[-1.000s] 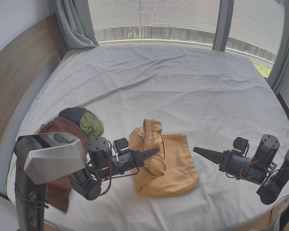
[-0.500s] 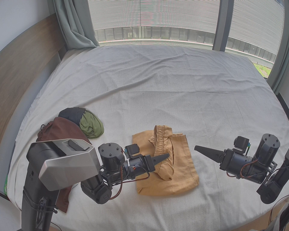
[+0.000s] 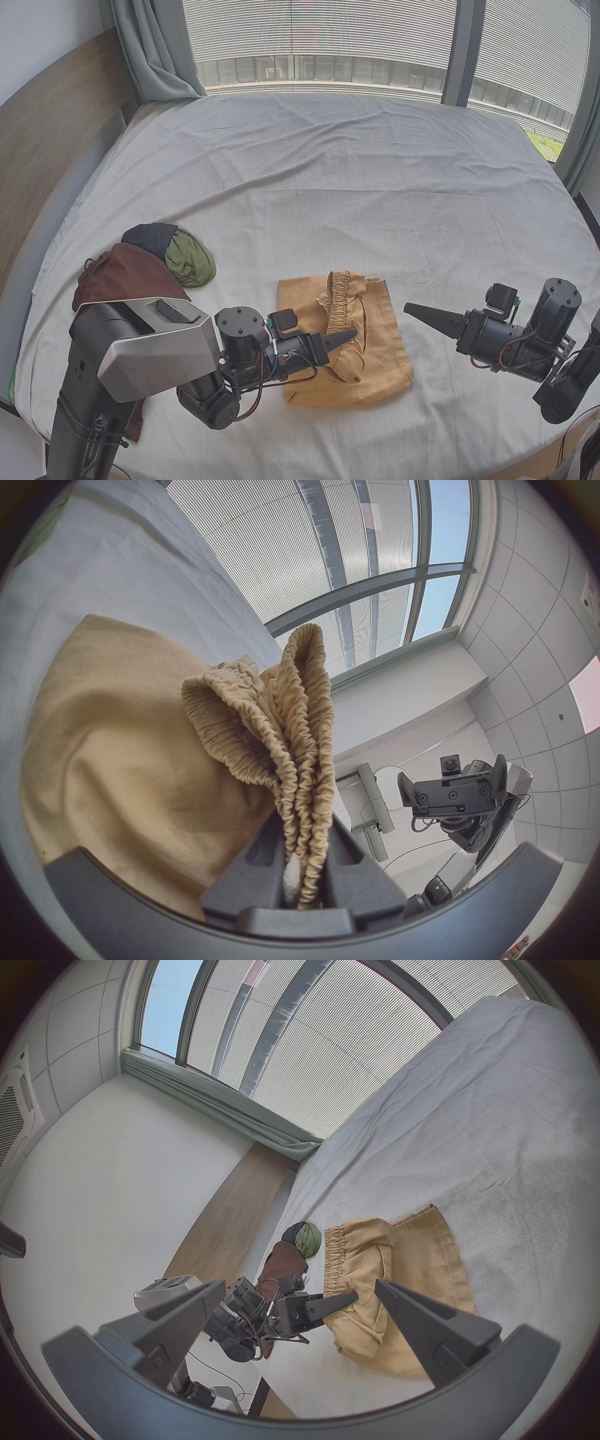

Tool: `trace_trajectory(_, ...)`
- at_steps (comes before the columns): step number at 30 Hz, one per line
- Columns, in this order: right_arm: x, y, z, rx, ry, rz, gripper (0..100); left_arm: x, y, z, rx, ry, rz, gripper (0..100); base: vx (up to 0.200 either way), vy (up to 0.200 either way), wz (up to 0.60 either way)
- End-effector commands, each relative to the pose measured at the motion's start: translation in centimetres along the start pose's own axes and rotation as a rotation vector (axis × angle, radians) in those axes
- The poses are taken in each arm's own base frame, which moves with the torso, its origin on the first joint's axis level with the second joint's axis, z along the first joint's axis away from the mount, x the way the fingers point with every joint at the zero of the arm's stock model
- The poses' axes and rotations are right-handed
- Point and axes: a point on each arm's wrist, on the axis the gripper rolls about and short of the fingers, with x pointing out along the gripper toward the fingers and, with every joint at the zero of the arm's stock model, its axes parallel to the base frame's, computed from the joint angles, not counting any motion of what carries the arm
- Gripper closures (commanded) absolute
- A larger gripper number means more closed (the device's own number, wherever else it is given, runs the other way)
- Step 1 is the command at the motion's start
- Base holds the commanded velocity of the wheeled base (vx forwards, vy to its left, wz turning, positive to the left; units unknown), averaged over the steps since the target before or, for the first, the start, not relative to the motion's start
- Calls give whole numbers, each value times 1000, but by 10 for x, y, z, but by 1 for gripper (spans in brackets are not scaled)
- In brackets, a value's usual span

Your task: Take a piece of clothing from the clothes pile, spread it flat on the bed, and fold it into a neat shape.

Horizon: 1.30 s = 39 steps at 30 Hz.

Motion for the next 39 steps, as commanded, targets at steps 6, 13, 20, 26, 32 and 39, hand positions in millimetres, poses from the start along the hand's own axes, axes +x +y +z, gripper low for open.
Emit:
trace_trajectory(6, 0, -1, 0, 1, 2, 0, 0, 1, 3, -4, -2, 7, 5, 0, 0, 0, 0)
trace_trajectory(13, 1, -1, -1, 2, 4, -2, 0, 2, 2, -4, 6, 8, 1, 0, 0, 0, 0)
trace_trajectory(20, 1, -1, -1, 4, 7, -3, 0, -2, 3, 6, 23, -44, 32, 0, 0, 0, 0)
trace_trajectory(26, 1, -1, -4, 7, 17, -5, 0, -9, -7, 18, 84, -67, 27, 0, 0, 0, 0)
trace_trajectory(32, 1, 0, -5, 8, 23, -2, 0, -23, -20, 31, 99, -88, 28, 0, 0, 0, 0)
trace_trajectory(39, 0, 0, -7, 10, 29, -1, 0, -49, -24, 44, 169, -109, 72, 0, 0, 0, 0)
